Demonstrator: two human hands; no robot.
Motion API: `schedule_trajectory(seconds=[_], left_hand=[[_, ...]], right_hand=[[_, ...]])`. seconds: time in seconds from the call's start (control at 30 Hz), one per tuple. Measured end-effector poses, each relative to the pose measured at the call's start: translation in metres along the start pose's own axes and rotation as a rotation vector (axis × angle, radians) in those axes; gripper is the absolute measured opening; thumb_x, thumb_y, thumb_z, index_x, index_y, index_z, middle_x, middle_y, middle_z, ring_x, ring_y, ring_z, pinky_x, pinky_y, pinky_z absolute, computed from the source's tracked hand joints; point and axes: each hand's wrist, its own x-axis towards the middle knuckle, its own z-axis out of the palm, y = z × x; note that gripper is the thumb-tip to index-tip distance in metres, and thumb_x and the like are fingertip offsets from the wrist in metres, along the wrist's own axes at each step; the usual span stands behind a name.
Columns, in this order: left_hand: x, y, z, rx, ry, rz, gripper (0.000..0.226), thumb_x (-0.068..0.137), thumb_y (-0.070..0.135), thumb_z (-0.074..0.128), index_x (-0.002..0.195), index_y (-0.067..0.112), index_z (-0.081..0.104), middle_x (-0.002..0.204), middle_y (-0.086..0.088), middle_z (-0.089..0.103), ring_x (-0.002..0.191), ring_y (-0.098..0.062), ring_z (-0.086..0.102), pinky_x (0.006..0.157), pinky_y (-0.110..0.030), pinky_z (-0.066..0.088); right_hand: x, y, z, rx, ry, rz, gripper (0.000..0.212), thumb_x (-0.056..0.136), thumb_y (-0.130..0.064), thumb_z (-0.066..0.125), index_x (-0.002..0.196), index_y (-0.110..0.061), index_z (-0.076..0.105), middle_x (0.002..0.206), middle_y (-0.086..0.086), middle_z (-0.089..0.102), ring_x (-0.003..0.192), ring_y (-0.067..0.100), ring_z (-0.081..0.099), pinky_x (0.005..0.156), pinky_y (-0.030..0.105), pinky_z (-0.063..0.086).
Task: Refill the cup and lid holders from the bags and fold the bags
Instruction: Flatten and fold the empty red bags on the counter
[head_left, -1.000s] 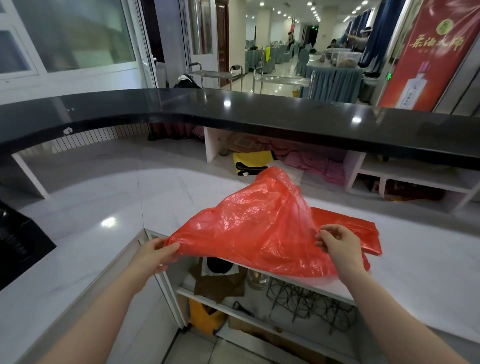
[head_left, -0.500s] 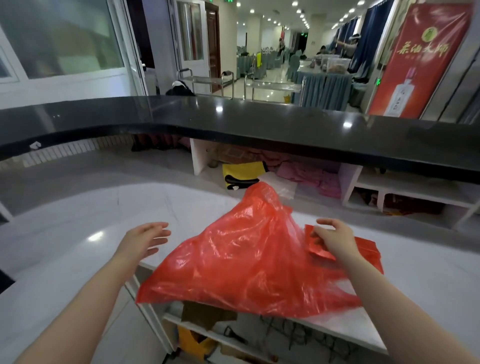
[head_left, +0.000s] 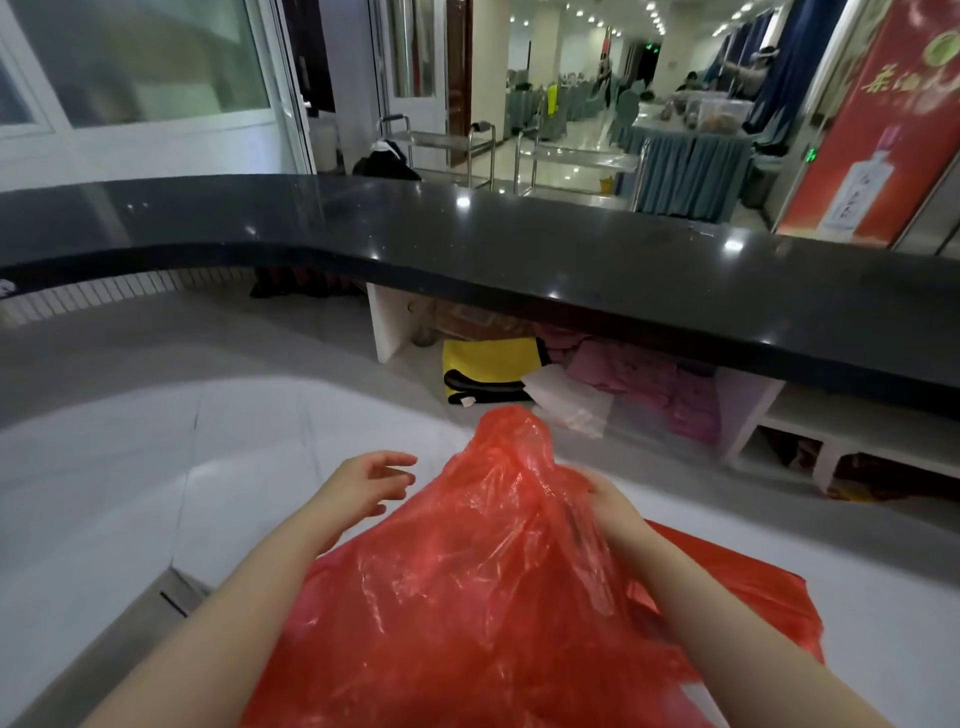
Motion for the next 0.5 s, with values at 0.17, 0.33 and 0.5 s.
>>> schedule_trajectory(seconds=[0.17, 0.33, 0.5], left_hand=[[0.032, 0.003, 0.023, 0.15, -0.146, -0.008, 0.039, 0.09, 0.019, 0.062, 0.128, 0.025, 0.057, 0.114, 0.005, 0.064, 0.094, -0.013, 0.067, 0.077, -0.029, 0.055], [0.06, 0.0, 0.053, 0.585, -0.235, 0.091, 0.05, 0.095, 0.023, 0.055, 0.142, 0.02, 0.04, 0.133, -0.006, 0.052, 0.111, -0.018, 0.059, 0.089, -0.023, 0.045], [0.064, -0.014, 0.079, 0.78, -0.232, 0.159, 0.023, 0.087, 0.024, 0.055, 0.109, 0.029, 0.058, 0.108, 0.0, 0.064, 0.094, -0.02, 0.06, 0.075, -0.028, 0.043]], right_hand=[[0.012, -0.004, -0.013, 0.226, 0.17, 0.077, 0.015, 0.089, -0.005, 0.059, 0.088, -0.015, 0.07, 0.074, -0.003, 0.073, 0.069, 0.014, 0.067, 0.06, 0.02, 0.051], [0.018, 0.004, -0.045, 0.092, 0.314, 0.202, 0.018, 0.1, -0.008, 0.044, 0.089, -0.015, 0.057, 0.071, -0.01, 0.054, 0.061, 0.002, 0.043, 0.039, 0.005, 0.033], [0.02, 0.011, -0.055, -0.034, 0.352, 0.289, 0.02, 0.1, -0.01, 0.043, 0.092, -0.014, 0.06, 0.091, 0.0, 0.058, 0.072, 0.009, 0.047, 0.062, 0.019, 0.038]])
